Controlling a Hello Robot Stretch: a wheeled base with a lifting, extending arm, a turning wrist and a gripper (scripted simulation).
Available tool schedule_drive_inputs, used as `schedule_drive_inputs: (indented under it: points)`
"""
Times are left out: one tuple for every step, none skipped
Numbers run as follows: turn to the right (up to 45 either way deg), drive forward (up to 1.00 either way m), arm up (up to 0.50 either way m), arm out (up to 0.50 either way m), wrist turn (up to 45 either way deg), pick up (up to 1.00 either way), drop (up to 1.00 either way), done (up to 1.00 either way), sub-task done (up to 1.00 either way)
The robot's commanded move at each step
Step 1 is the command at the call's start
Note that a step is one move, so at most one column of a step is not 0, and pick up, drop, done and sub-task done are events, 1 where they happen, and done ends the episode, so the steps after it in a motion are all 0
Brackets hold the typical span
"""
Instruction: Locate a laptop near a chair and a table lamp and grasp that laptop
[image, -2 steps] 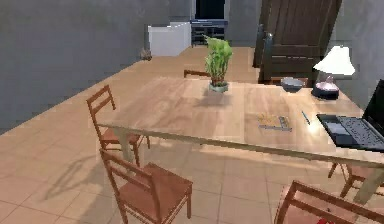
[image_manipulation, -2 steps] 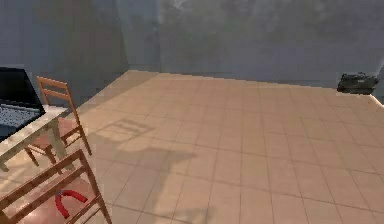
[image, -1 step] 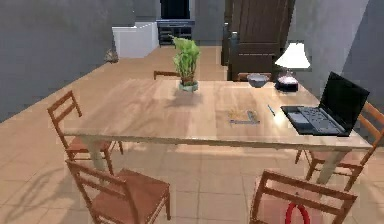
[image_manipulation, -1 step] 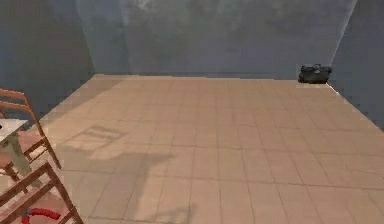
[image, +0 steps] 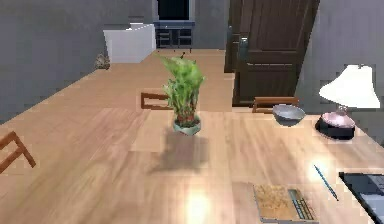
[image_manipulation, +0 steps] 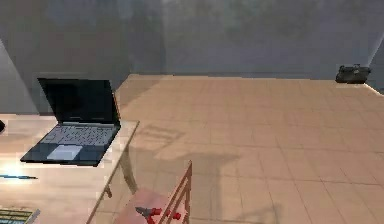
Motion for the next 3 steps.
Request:
schedule_drive_inputs:
  points:
    - [-30.0, 0.00, 0.00, 0.00, 0.0, 0.00, 0.00, 0.00, 0.00]
    - [0.0, 0.00, 0.50, 0.00, 0.0, 0.00, 0.00, 0.00, 0.00]
    - [0.0, 0.00, 0.36, 0.00, 0.0, 0.00, 0.00, 0.00, 0.00]
